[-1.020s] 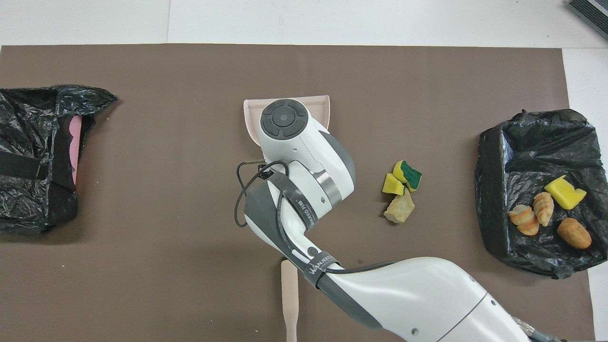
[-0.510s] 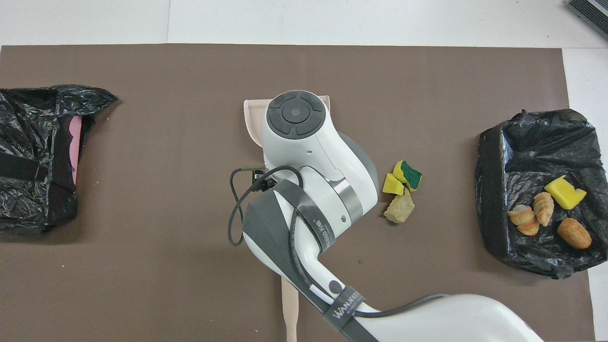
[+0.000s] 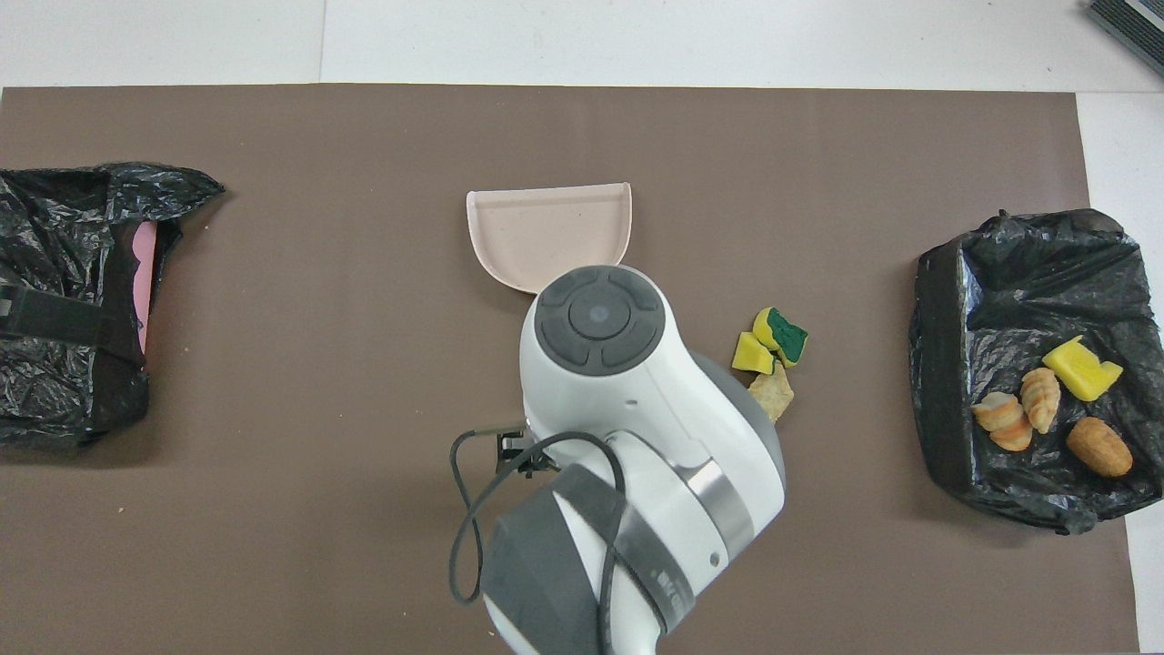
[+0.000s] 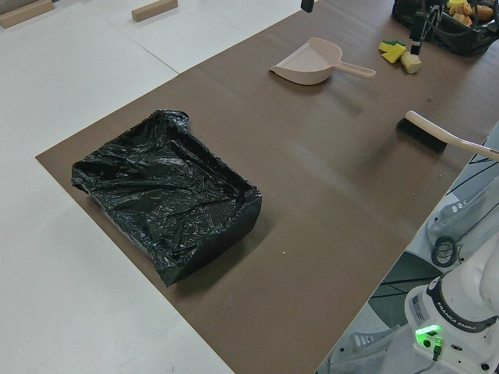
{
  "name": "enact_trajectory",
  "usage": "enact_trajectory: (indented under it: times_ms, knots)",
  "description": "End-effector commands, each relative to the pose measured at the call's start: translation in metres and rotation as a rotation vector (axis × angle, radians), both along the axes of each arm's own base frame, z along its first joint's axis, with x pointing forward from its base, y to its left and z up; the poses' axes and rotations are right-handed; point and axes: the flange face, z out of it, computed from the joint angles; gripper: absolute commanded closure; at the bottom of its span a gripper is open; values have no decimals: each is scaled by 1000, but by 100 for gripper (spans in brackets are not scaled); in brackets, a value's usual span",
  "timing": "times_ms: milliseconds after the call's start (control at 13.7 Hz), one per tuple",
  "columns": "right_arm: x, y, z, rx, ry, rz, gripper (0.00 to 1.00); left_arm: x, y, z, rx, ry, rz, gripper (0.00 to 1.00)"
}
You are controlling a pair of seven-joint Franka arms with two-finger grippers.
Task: Sweep and dump trash in bin
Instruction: 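Lower the pink dustpan onto the mat beside the sponges and release it, then grasp the pink dustpan handle with the left gripper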
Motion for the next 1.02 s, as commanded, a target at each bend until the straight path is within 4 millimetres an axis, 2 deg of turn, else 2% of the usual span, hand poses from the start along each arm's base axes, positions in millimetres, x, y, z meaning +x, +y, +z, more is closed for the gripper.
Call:
enact_trajectory:
  times_ms: [0,73,219,364,510,583,729,947]
  knots:
    - [-70,-8,-25,17,-37,-24,0,2,-22,1,6,-38,-19,0]
    - [-93,-12,-38,24,-55,-24,0,5,-34,-2,1,-48,-20,0]
    - [-122,-18,-47,52,-37,-31,0,12,-55,-16,-5,-70,-9,0]
    - [-149,-14,-52,51,-23,-4,0,24,-87,-42,-13,-73,-7,0]
    - [-176,0,-72,46,-44,-13,0,39,-124,-75,-14,-59,3,0]
    - [-187,5,-82,53,-60,-17,0,46,-140,-91,-18,-61,18,0]
    - [-197,6,-94,47,-63,-13,0,44,-169,-117,-25,-71,-6,0]
    - [-218,7,-122,43,-79,-3,0,42,-229,-168,-13,-46,-28,0]
